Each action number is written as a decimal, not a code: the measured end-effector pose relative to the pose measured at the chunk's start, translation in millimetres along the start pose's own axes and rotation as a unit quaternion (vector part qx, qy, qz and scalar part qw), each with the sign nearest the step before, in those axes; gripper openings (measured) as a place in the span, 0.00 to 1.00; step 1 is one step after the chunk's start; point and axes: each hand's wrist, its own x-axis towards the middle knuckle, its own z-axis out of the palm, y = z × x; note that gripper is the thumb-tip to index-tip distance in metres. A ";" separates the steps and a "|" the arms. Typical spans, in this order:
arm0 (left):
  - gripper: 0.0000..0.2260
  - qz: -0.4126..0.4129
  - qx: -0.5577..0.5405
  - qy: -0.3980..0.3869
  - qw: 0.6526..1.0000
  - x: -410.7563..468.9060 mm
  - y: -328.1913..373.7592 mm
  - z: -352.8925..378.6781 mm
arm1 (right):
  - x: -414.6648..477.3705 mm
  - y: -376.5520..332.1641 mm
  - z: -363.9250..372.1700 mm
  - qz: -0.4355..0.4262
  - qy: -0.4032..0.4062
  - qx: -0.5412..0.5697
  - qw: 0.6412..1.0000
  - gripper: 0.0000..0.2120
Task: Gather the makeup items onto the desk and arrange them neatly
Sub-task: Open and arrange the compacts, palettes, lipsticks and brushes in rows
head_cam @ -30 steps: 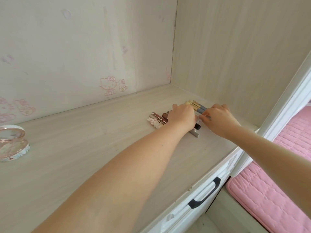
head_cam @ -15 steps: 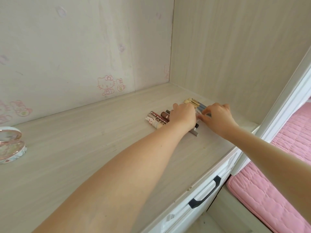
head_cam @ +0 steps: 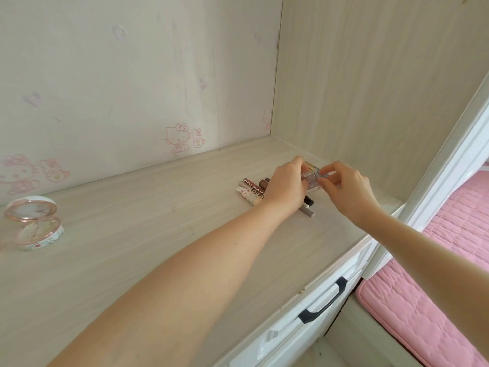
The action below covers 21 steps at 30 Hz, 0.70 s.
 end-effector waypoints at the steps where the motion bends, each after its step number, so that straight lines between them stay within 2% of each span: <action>1: 0.08 0.004 -0.015 0.001 1.000 -2.9 1.3 -5.4 | -3.0 -5.4 -1.1 -0.008 -0.002 0.005 1.000 0.06; 6: 0.06 -0.046 -0.106 0.026 0.993 -22.8 6.1 -32.0 | -17.5 -34.6 -5.9 -0.014 -0.006 0.024 1.000 0.07; 12: 0.11 -0.119 -0.211 0.052 0.969 -61.5 -5.2 -72.3 | -42.8 -72.7 -2.9 -0.008 -0.032 0.066 0.997 0.05; 17: 0.05 -0.154 -0.300 0.081 0.938 -105.0 -17.3 -103.1 | -65.3 -107.1 4.7 0.002 -0.065 0.108 0.992 0.04; 21: 0.05 -0.161 -0.318 0.088 0.930 -137.2 -23.2 -132.1 | -86.6 -130.4 16.5 0.002 -0.091 0.110 0.990 0.03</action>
